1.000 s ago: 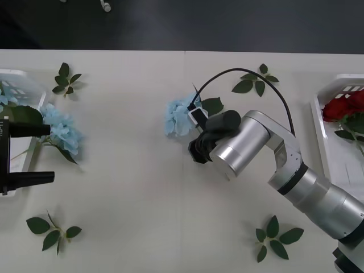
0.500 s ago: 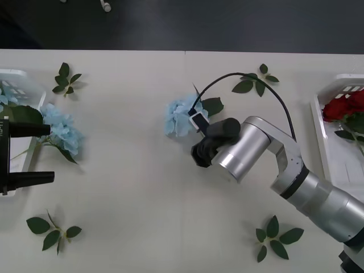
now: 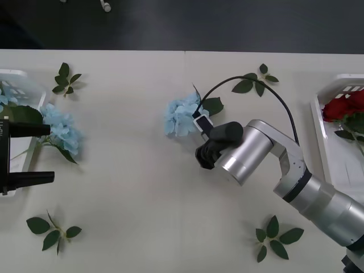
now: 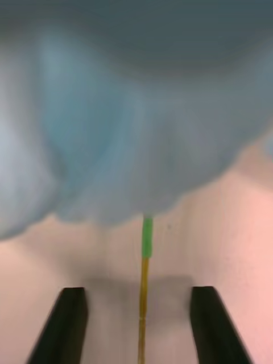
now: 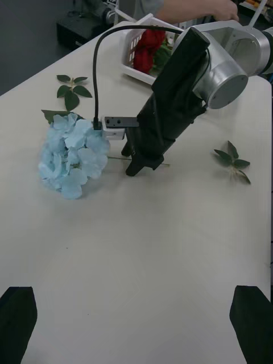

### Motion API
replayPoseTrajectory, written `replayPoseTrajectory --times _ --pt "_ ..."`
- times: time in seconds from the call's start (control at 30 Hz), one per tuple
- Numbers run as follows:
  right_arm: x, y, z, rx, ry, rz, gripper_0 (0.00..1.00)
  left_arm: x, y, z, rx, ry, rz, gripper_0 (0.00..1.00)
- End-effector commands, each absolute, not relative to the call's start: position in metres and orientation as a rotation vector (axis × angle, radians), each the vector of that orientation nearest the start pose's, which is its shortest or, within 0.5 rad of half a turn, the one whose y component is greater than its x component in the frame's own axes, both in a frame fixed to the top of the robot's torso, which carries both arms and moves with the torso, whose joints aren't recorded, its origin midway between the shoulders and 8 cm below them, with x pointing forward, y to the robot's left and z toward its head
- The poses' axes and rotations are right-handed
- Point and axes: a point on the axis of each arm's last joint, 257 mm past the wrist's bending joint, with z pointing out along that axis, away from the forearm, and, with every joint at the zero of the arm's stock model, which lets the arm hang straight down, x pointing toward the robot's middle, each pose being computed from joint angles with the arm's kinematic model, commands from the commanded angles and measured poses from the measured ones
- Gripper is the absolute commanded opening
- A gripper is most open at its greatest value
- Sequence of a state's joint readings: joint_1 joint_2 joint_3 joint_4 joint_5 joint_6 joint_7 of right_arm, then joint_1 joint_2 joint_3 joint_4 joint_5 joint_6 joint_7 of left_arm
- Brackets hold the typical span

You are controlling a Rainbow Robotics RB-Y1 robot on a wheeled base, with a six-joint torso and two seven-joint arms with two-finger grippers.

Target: Put the red flowers into the right box and the blue flowers into the left box

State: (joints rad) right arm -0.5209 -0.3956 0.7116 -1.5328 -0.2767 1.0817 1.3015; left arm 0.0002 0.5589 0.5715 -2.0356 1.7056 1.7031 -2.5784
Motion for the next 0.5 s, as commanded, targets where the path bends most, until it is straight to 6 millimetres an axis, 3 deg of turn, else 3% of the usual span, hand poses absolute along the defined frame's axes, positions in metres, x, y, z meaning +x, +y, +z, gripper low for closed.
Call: replayPoseTrajectory --times 0.03,0.4,0.5 --pt "0.505 -0.079 -0.342 -0.737 2.347 -0.047 0.00 0.327 0.234 -0.105 1.294 1.605 -0.563 1.00" --pt "0.507 -0.081 -0.340 -0.737 2.340 -0.053 0.00 0.327 0.234 -0.105 1.294 1.605 -0.563 1.00" --pt "0.507 -0.080 -0.329 -0.732 2.331 -0.045 0.00 0.327 0.234 -0.105 1.294 1.605 -0.563 1.00"
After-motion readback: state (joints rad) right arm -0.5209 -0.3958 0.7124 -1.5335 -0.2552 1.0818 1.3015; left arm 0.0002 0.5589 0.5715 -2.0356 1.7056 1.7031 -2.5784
